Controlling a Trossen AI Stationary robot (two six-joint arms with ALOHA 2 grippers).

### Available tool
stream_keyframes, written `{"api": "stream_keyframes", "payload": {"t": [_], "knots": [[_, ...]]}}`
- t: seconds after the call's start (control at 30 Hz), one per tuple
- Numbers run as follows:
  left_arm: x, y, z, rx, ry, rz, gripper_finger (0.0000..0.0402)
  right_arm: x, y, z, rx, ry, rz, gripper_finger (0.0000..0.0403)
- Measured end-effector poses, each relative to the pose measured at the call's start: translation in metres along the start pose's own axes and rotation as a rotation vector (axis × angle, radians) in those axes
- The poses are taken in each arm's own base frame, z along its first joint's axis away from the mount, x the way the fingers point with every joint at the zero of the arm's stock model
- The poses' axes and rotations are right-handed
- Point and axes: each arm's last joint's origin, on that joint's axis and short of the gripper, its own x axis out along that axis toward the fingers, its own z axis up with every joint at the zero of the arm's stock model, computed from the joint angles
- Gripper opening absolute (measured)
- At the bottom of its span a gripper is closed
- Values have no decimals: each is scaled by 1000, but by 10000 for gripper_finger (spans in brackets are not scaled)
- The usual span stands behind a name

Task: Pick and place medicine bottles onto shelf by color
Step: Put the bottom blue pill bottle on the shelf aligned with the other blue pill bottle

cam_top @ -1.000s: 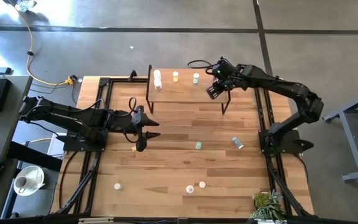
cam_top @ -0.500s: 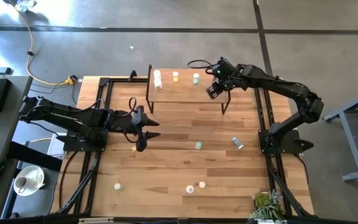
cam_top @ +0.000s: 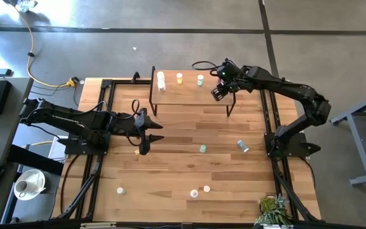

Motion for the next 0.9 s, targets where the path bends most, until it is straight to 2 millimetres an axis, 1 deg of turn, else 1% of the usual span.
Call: {"api": "stream_keyframes", "payload": {"t": [0.37, 0.43, 0.7, 0.8, 0.9], "knots": [[0, 0, 0, 0, 0, 0, 207, -2, 7, -2, -27, 1, 19, 161], [0, 0, 0, 0, 0, 0, 207, -2, 7, -2, -28, 2, 19, 155], [0, 0, 0, 0, 0, 0, 207, -2, 7, -3, -22, 3, 9, 108], [0, 0, 0, 0, 0, 0, 207, -2, 7, -3, -22, 2, 7, 103], [0, 0, 0, 0, 0, 0, 207, -2, 5, -3, -23, -4, -36, 104]]}}
